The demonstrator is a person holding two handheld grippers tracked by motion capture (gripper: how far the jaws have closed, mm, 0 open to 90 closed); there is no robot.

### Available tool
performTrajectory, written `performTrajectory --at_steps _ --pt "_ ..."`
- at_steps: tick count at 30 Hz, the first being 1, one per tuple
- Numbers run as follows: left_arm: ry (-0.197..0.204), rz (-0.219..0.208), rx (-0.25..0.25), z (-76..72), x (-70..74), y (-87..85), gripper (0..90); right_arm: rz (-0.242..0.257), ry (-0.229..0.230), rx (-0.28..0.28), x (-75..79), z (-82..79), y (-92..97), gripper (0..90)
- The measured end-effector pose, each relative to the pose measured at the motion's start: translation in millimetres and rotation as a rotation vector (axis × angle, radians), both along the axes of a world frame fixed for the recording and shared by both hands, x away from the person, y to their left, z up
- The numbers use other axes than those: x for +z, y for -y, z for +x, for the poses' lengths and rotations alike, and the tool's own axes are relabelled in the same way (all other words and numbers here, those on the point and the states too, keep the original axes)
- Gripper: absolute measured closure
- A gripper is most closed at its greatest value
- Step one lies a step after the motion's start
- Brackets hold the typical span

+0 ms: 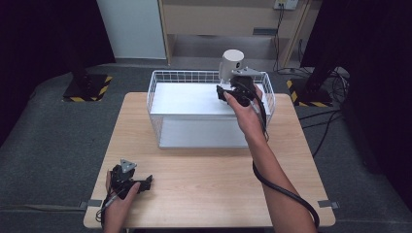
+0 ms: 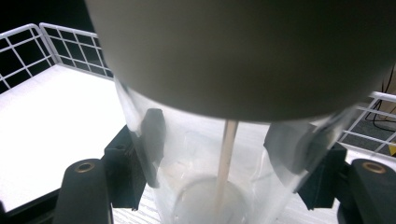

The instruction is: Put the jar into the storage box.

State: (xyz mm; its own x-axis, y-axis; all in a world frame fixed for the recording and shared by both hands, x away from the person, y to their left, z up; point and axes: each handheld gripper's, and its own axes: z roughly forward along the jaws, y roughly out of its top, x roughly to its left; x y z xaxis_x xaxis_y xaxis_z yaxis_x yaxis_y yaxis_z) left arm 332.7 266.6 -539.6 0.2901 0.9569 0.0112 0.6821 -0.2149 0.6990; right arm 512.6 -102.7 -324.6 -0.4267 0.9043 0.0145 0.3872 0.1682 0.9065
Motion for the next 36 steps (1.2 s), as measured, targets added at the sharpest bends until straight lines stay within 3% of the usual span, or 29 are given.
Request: performTrajectory --at_steps 36 --pt "0.002 -0.002 0.001 0.1 -0.2 0.2 0.0 0.013 0.017 -0.002 1.3 -0.5 0.4 29.1"
